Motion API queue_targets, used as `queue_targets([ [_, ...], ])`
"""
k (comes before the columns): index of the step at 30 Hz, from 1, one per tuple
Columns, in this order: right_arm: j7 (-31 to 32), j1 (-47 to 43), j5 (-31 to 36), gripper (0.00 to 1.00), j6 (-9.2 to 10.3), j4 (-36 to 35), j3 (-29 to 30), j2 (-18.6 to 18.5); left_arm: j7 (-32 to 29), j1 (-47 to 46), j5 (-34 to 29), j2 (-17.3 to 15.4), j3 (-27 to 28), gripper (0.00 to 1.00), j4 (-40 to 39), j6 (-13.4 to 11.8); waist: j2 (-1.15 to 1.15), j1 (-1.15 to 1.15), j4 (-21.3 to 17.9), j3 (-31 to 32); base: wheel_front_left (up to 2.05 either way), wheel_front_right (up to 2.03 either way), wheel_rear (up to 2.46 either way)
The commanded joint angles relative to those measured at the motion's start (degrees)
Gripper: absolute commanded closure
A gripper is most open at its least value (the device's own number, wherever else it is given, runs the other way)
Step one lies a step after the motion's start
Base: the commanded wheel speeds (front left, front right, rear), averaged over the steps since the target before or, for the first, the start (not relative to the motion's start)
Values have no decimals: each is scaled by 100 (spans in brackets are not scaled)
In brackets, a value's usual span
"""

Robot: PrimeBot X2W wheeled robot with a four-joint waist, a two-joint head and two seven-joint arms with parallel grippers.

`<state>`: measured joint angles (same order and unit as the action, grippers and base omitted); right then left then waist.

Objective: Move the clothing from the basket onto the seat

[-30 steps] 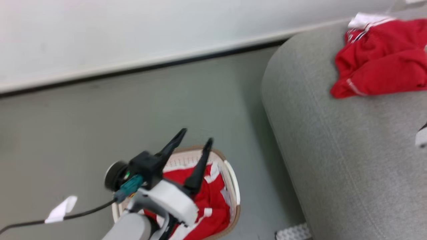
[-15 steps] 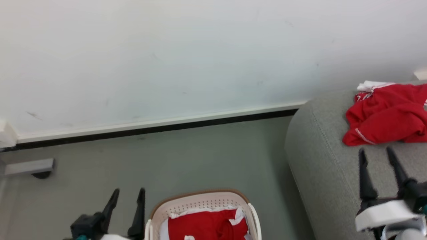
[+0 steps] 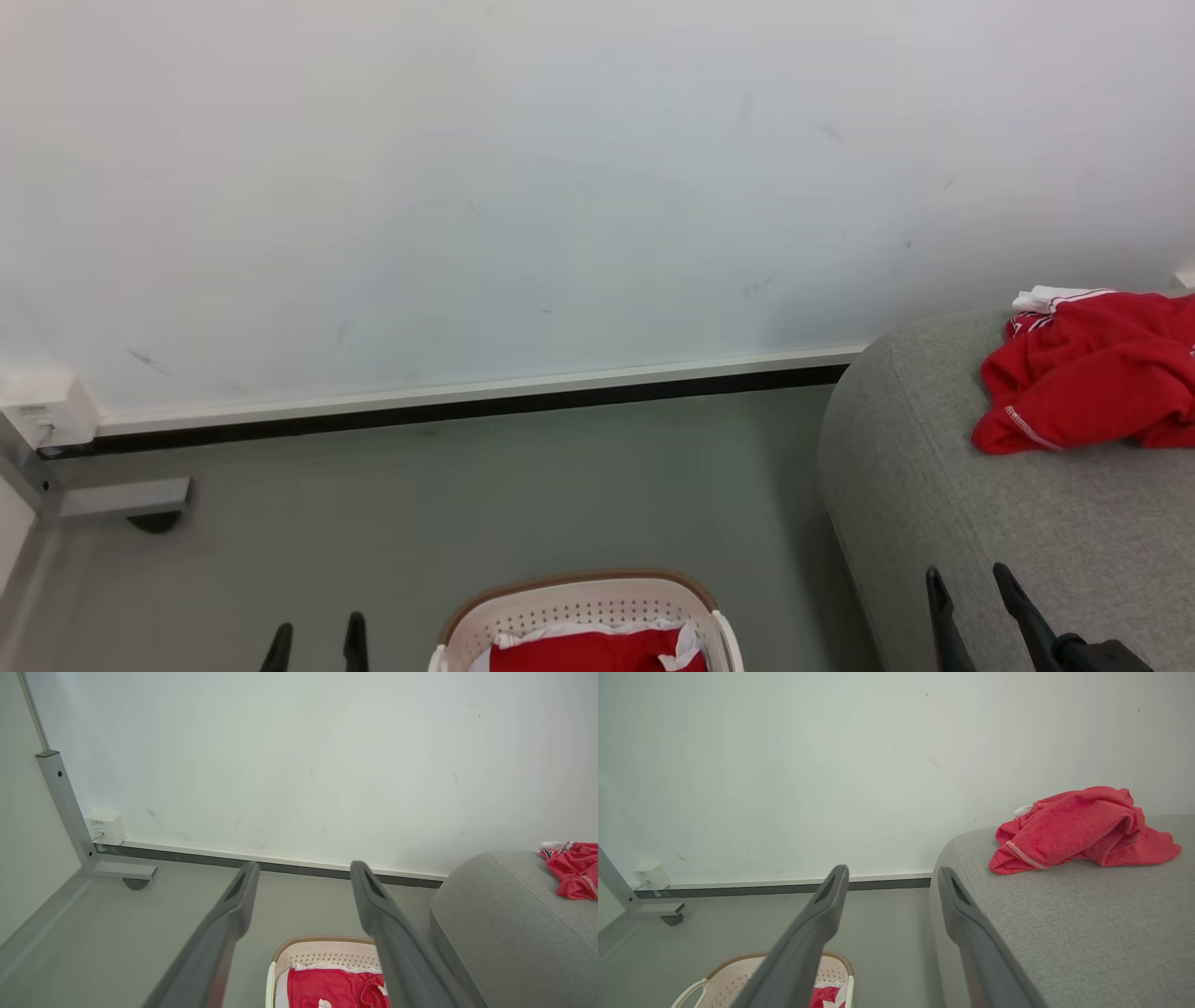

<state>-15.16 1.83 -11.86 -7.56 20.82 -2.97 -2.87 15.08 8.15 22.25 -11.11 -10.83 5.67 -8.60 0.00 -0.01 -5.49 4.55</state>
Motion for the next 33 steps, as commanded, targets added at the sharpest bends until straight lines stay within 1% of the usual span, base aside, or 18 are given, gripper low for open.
queue_targets([
  [1, 2, -111, -19, 0, 14, 26, 19, -8, 10, 109, -145, 86, 122, 0, -5, 104, 0, 1, -2, 23, 0, 0, 0],
  [8, 2, -71, -25, 0, 14, 65, 16, -6, 9, 144, -438, 303, 394, 0, 44, 388, 0, 1, -7, 37, 0, 0, 0],
  [11, 2, -50, -22, 0, 14, 77, 9, -5, 9, 123, -506, 352, 443, 0, 65, 456, 0, 1, -11, 26, 0, 0, 0],
  [12, 2, -19, -6, 0, 14, 89, 0, -5, 9, 104, -584, 397, 471, 0, 92, 531, 0, 1, -18, 10, 0, 0, 0],
  [24, 2, 89, 42, 0, 14, 121, -10, -5, 9, 3, -804, 563, 617, 0, 200, 790, 0, 1, 37, -90, 0, 0, 0],
  [29, 2, 141, 20, 0, 14, 134, -58, -5, 9, -28, -894, 604, 661, 0, 210, 847, 0, 1, 64, -127, 0, 0, 0],
  [33, 2, 235, -19, 0, 14, 59, -122, -4, 9, -131, -988, 634, 611, 0, 198, 907, 0, 1, 20, -299, 0, 0, 0],
])
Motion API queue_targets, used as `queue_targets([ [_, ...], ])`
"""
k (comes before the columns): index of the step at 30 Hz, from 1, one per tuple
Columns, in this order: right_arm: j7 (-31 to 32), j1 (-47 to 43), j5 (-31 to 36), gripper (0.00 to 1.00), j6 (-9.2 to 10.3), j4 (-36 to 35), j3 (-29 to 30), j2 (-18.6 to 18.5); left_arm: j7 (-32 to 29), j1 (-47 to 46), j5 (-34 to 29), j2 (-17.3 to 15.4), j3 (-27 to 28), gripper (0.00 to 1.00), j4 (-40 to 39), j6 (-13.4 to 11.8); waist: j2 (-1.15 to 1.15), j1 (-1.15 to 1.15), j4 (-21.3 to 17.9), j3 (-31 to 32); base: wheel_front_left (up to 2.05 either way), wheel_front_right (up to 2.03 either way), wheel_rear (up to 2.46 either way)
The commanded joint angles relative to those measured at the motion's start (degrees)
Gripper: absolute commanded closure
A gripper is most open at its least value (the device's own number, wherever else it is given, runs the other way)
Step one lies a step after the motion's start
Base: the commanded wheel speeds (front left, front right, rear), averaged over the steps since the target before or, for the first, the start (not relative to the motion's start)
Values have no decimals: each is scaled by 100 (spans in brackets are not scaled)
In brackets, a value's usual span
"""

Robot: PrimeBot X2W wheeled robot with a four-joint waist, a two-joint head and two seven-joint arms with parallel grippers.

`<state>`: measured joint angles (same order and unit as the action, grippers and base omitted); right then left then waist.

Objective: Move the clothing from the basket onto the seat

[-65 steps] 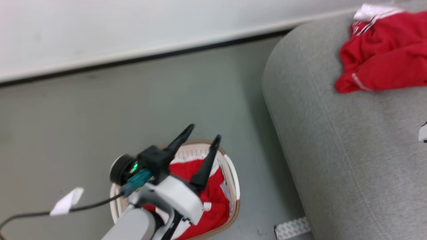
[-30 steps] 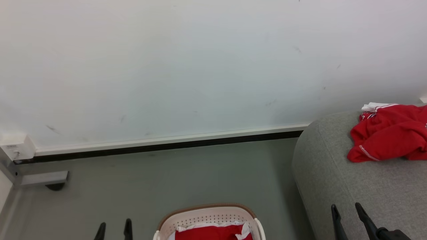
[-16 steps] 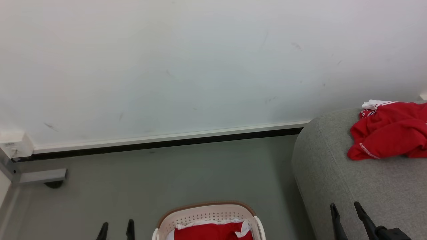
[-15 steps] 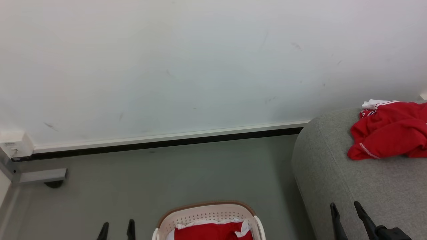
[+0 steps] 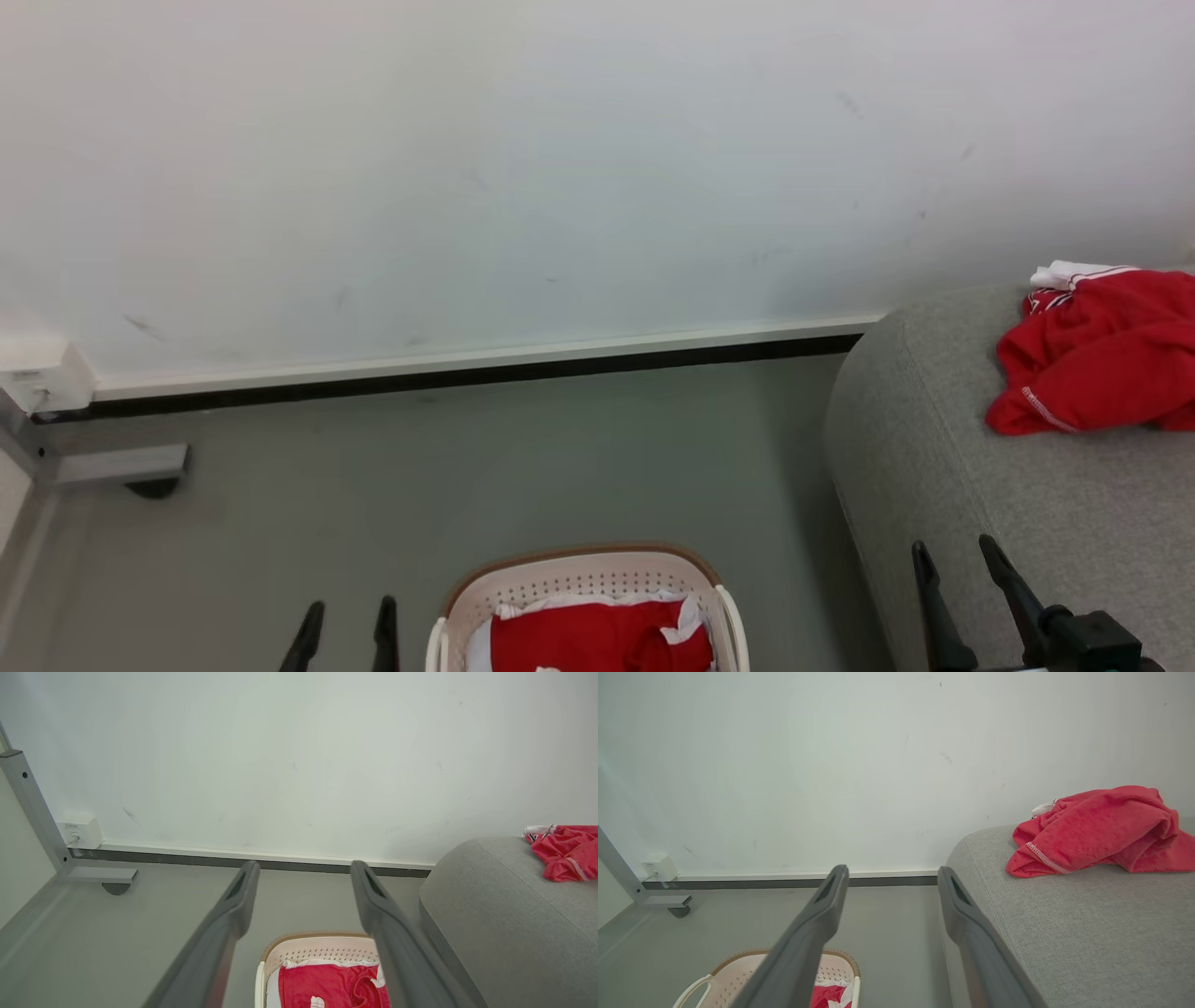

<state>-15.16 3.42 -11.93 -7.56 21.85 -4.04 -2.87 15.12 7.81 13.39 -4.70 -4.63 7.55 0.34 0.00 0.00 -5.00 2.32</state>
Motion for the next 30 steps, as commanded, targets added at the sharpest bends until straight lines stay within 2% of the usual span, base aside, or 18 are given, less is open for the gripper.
queue_targets([
  [1, 2, 114, -13, 0, 14, -66, -24, -5, 5, -147, -112, 1, -36, 0, 29, 24, 0, 0, -46, -145, 0, 0, 0],
  [3, 2, 203, -5, 0, 14, -131, -40, -5, 5, -272, -155, 7, -122, 0, 89, 66, 0, 0, -87, -322, 0, 0, 0],
  [8, 3, 627, 53, 0, 14, -451, -31, -4, -202, -1017, -379, -60, -396, 0, 298, 177, 0, 0, -183, -1238, 0, 0, 0],
  [15, 3, 1328, 53, 0, 14, -790, 14, -2, -1218, -2453, -798, -165, -1013, 0, 874, 439, 0, 0, -253, -2545, 0, 0, 0],
  [22, 2, 1821, -51, 0, 14, -1033, -159, -4, -2203, -3476, -951, -212, -1587, 0, 1807, 628, 0, 0, -456, -3452, 0, 0, 0],
  [30, 2, 2081, -101, 0, 14, -1427, -223, -1, -2631, -4216, -1039, -259, -2146, 0, 3021, 702, 0, 0, -726, -4315, 0, 0, 0],
])
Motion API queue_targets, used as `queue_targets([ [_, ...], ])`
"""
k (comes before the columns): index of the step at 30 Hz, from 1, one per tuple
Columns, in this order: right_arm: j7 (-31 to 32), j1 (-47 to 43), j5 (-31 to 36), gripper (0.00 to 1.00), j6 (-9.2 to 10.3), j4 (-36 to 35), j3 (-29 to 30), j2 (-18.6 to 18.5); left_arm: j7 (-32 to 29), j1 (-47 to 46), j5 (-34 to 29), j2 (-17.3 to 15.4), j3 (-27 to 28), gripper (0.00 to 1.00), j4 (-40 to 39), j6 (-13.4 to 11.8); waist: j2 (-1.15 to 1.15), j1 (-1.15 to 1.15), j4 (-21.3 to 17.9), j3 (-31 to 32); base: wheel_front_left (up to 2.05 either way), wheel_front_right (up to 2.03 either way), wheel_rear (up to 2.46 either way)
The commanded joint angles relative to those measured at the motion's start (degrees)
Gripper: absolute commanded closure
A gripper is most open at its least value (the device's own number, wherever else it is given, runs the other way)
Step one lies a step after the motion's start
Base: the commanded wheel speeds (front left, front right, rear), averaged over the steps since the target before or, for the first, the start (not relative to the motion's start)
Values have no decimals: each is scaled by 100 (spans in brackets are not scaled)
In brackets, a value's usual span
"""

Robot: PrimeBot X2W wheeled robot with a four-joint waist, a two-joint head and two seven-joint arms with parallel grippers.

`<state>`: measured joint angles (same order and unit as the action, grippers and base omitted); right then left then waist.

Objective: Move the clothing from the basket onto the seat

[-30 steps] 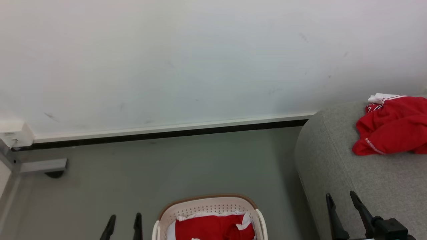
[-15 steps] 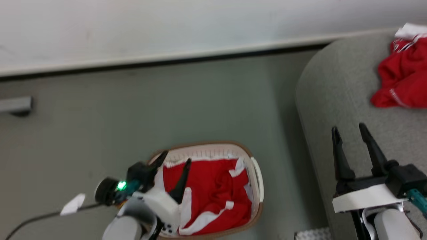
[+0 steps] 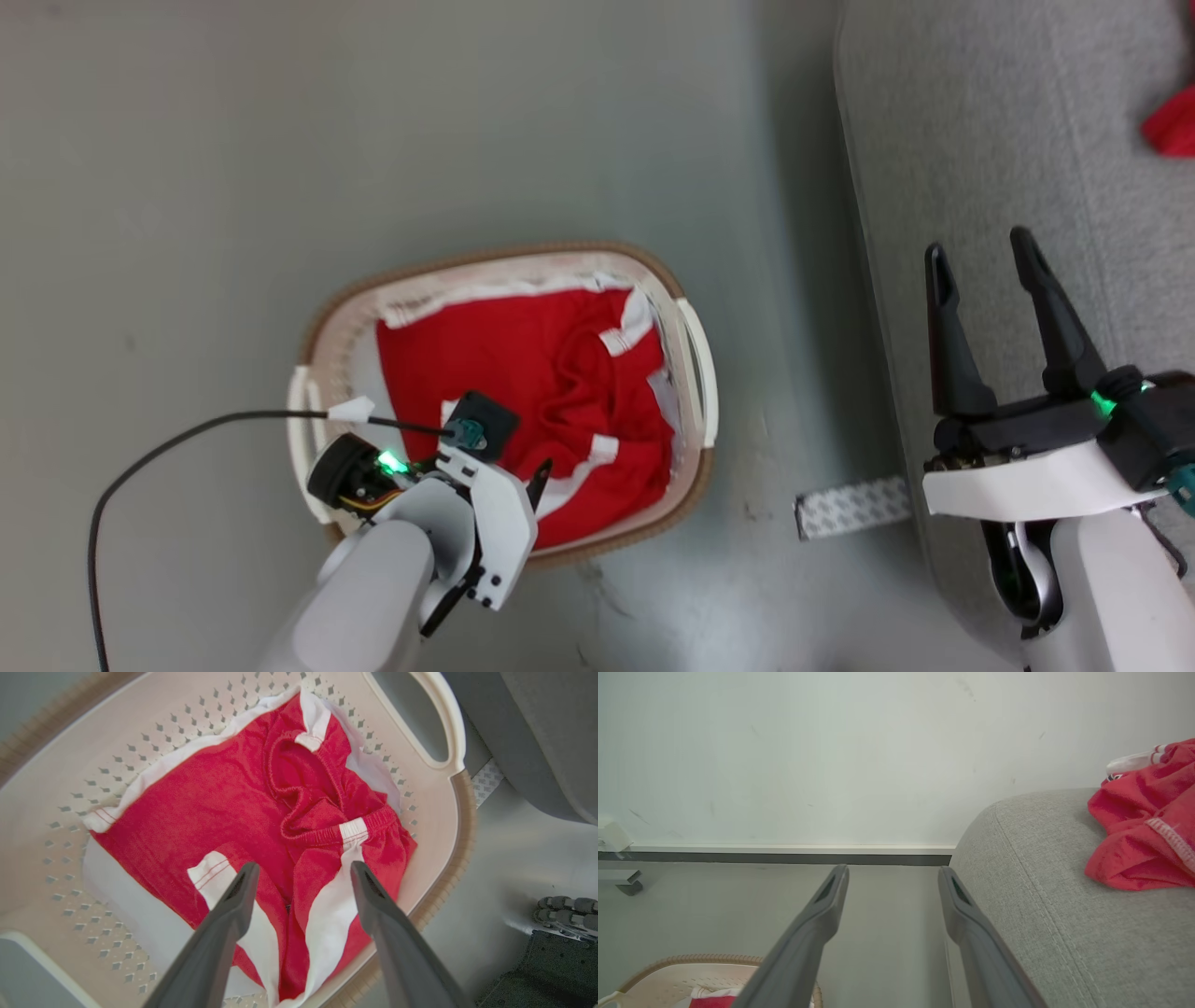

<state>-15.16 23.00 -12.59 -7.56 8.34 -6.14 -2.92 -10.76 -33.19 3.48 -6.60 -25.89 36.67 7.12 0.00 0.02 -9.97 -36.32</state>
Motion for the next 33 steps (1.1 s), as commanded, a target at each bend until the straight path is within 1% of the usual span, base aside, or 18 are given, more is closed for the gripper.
queue_targets([
  [1, 2, 145, -47, 0, 14, -109, -3, 2, -77, -192, -19, -79, -71, 0, 261, 21, 0, -2, -260, -538, 0, 0, 0],
  [4, 2, 187, -62, 0, 14, -208, -1, 2, -174, -361, 81, -104, -244, 0, 656, 30, 0, -2, -342, -748, 0, 0, 0],
  [8, 2, 231, -83, 0, 15, -324, -43, 5, -216, -676, 61, -291, -438, 0, 1054, 24, 0, -2, -407, -1060, 0, 0, 0],
  [13, 2, 245, -95, 0, 15, -366, -34, 2, -264, -911, 462, -305, -692, 0, 1381, 24, 0, -2, -446, -1273, 0, 0, 0],
  [17, 2, 254, -51, 0, 15, -320, 1, 2, -214, -1039, 857, -319, -869, 0, 1459, 25, 0, -2, -447, -1297, 0, 0, 0],
  [21, 2, 285, -99, 0, 15, -326, -36, 3, -115, -1162, 1028, -412, -1002, 0, 1538, 25, 0, -2, -479, -1285, 0, 0, 0],
  [33, 3, 173, -79, 0, 15, -432, -74, 3, -65, -1471, 1016, -417, -1283, 0, 1873, 26, 0, -2, -548, -1585, 0, 0, 0],
])
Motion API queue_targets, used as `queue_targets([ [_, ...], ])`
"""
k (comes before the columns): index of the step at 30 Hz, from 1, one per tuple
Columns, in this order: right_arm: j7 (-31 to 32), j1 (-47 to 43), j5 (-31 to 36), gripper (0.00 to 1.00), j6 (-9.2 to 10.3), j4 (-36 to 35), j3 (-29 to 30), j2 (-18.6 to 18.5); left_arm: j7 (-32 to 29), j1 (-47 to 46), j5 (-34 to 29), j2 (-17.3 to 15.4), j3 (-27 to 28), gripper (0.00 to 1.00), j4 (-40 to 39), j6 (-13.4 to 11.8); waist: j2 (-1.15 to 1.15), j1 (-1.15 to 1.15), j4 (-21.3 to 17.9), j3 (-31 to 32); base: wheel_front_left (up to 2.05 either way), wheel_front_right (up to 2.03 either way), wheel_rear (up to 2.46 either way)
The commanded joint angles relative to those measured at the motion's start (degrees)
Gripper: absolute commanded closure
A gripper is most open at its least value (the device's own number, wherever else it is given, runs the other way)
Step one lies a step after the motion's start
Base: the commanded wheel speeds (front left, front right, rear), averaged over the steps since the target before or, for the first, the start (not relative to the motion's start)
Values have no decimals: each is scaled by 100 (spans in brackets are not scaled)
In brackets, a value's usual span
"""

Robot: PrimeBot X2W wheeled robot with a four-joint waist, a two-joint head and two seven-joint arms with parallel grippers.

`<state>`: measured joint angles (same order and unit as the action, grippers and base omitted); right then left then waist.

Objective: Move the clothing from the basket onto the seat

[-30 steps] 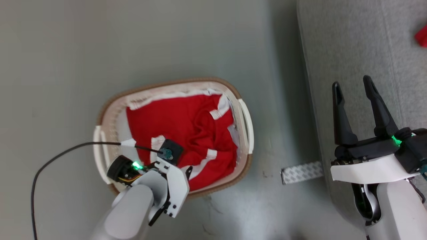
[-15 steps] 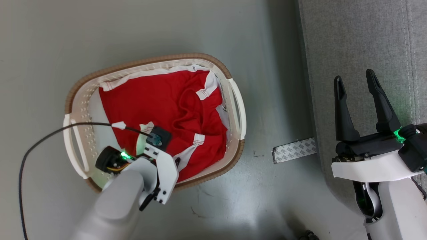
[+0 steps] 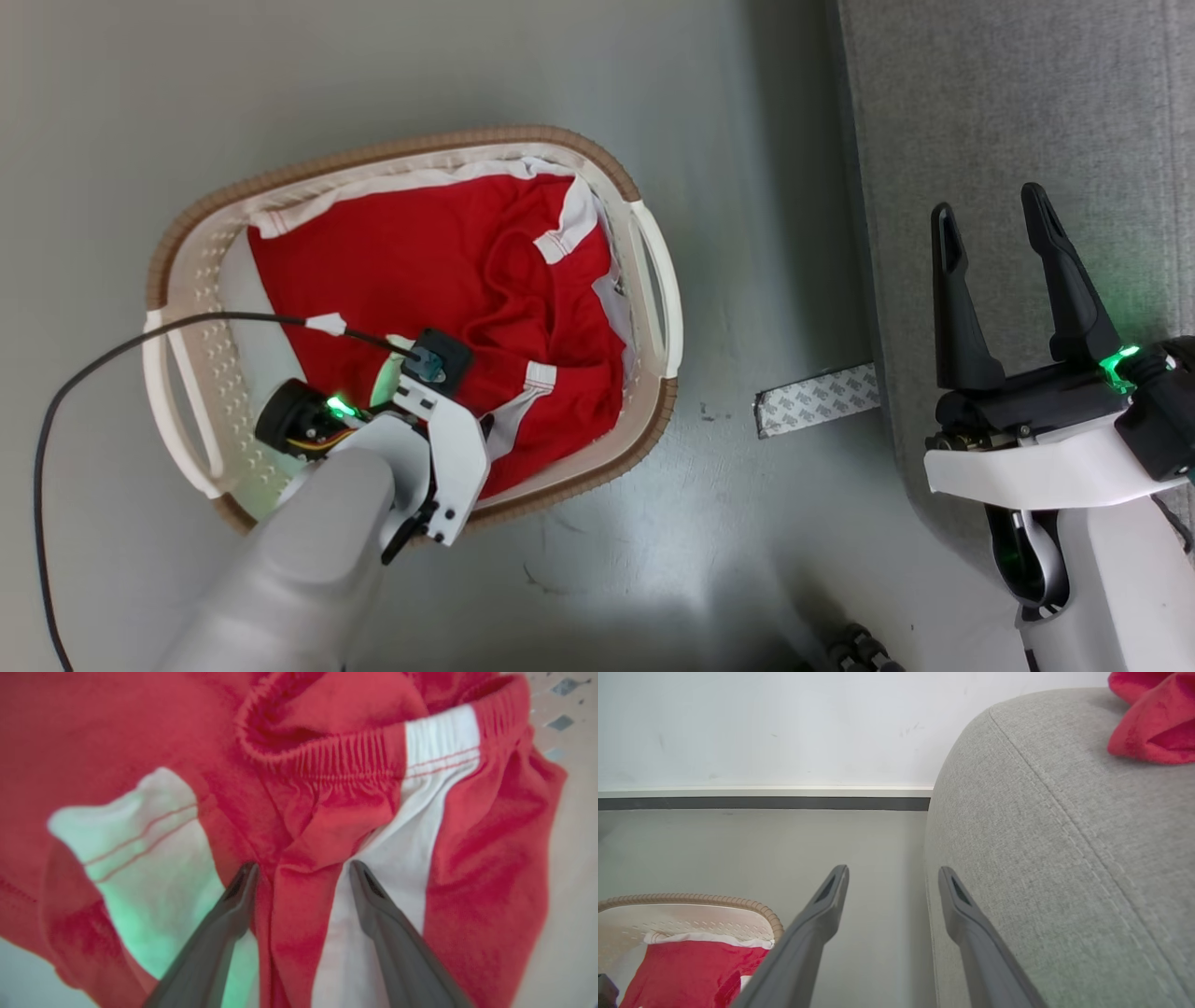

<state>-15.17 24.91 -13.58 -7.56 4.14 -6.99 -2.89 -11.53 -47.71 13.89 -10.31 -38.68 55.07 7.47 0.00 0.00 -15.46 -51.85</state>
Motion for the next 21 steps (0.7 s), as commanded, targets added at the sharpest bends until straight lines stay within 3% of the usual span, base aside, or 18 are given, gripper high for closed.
queue_targets([
  [1, 4, -24, 21, 0, 15, -16, 15, 0, 29, -30, -7, -30, -22, 0, 70, -8, 0, 0, 1, -55, 0, 0, 0],
  [2, 5, -32, 27, 0, 15, -16, 14, -1, 34, -41, -8, -17, -68, 0, 102, -8, 0, 0, 0, -73, 0, 0, 0],
  [3, 5, -40, 39, 0, 15, -15, 18, 0, 50, -54, -11, -12, -109, 18, 124, -8, 0, 0, 2, -86, 0, 0, 0],
  [4, 5, -43, 42, 0, 15, -20, 31, 0, 81, -76, -14, -9, -156, 56, 147, -7, 0, 0, 7, -99, 0, 0, 0],
  [6, 6, -40, 72, 0, 15, -16, 77, -1, 123, -93, 18, 19, -226, 100, 176, -8, 0, 0, 20, -114, 0, 0, 0],
  [13, 4, -18, 158, 0, 15, 76, 201, -21, 442, -33, 325, 198, -369, 100, 234, -8, 0, 0, 119, 227, 0, 0, 0],
  [21, 3, -306, 125, 0, 15, 333, 247, -8, 1076, 443, 785, 336, -248, 100, 104, -8, 0, 0, 314, 1433, 0, 0, 0],
])
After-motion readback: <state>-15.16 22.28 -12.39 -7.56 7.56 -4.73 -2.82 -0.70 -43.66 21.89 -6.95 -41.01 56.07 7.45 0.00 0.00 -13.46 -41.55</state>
